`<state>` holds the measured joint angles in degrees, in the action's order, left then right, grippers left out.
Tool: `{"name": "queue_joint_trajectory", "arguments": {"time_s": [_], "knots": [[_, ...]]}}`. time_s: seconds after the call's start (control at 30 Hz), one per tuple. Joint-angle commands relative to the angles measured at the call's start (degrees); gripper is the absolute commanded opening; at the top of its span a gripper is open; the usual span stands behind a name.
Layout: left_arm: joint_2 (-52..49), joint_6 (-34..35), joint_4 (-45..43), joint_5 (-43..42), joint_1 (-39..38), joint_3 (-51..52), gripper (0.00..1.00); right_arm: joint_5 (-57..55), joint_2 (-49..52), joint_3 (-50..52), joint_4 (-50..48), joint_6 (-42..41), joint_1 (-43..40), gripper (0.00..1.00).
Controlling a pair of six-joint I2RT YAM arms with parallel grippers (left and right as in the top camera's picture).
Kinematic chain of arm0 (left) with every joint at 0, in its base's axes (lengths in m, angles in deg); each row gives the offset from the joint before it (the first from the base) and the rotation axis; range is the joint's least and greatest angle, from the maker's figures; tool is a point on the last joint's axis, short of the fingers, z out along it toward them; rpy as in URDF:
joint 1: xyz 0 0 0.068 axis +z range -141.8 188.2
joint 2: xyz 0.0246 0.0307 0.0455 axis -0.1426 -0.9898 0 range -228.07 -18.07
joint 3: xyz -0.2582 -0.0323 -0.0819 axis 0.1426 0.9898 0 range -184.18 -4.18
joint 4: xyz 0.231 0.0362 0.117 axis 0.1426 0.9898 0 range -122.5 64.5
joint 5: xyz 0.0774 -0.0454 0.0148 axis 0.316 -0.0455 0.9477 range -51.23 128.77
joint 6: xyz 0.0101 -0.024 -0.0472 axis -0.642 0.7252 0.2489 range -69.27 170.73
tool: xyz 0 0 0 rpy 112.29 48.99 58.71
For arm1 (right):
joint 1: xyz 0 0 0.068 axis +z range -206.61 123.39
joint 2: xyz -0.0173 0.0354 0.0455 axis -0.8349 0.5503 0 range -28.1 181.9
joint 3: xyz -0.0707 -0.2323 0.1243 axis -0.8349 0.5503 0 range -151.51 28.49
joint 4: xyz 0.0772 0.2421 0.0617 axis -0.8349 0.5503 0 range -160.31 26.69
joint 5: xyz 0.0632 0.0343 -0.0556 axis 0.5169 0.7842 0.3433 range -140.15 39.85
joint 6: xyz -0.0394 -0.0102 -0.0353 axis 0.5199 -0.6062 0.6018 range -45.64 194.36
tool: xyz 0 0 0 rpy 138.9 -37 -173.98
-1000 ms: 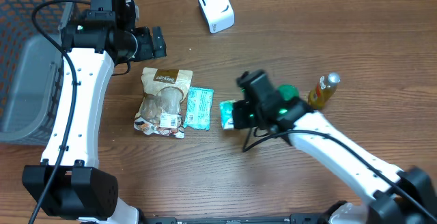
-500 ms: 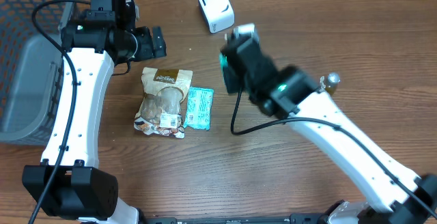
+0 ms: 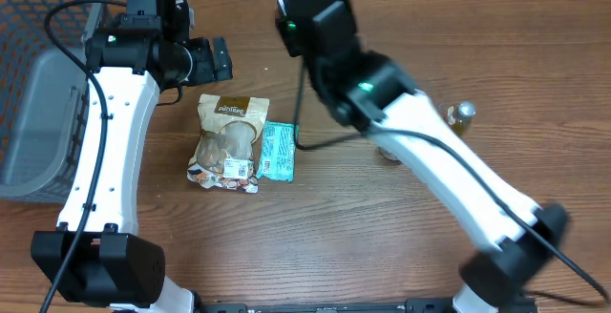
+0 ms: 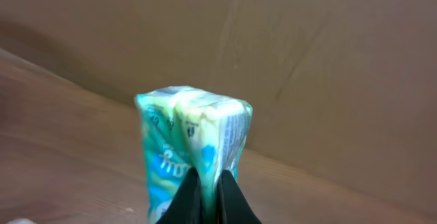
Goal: Scan the item barcode
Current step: 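Carry the small tissue pack up to the white scanner, then hold the pack's face toward the white scanner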
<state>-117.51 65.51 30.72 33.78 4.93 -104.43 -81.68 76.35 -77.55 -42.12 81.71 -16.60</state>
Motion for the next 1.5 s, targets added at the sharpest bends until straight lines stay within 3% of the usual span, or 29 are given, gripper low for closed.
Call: {"name": "queue_joint_trajectory", "arguments": {"time_s": [0.0, 0.17, 0.5, 0.63, 0.93, 1.3, 1.47], "knots": [[-0.11, -0.66, -0.02, -0.57, 0.20, -0.79, 1.00, -8.83, 8.35, -0.11, -9.55, 18.45, -0.42, 0.04], [-0.11, -0.66, -0.02, -0.57, 0.20, -0.79, 1.00, -9.35, 17.09, -0.11, -20.74, 30.51, -1.16, 0.04], [-0.11, -0.66, -0.02, -0.57, 0.20, -0.79, 1.00, -4.13, 28.44, -0.11, -29.09, 30.84, -5.79, 0.04], [-0.11, -0.66, -0.02, -0.57, 0.20, -0.79, 1.00, 3.23, 29.75, -0.11, -30.75, 30.86, -7.74, 0.04], [-0.11, -0.66, -0.02, -0.57, 0.20, -0.79, 1.00, 4.63, 30.01, -0.11, -43.06, 30.86, -8.63, 0.04], [-0.11, -0.66, -0.02, -0.57, 0.20, -0.79, 1.00, 6.19, 32.76, -0.11, -42.03, 30.05, -9.99, 0.04], [-0.11, -0.66, -0.02, -0.57, 0.20, -0.79, 1.00, 6.38, 33.07, -0.11, -40.06, 23.52, -11.02, 0.04]]}}
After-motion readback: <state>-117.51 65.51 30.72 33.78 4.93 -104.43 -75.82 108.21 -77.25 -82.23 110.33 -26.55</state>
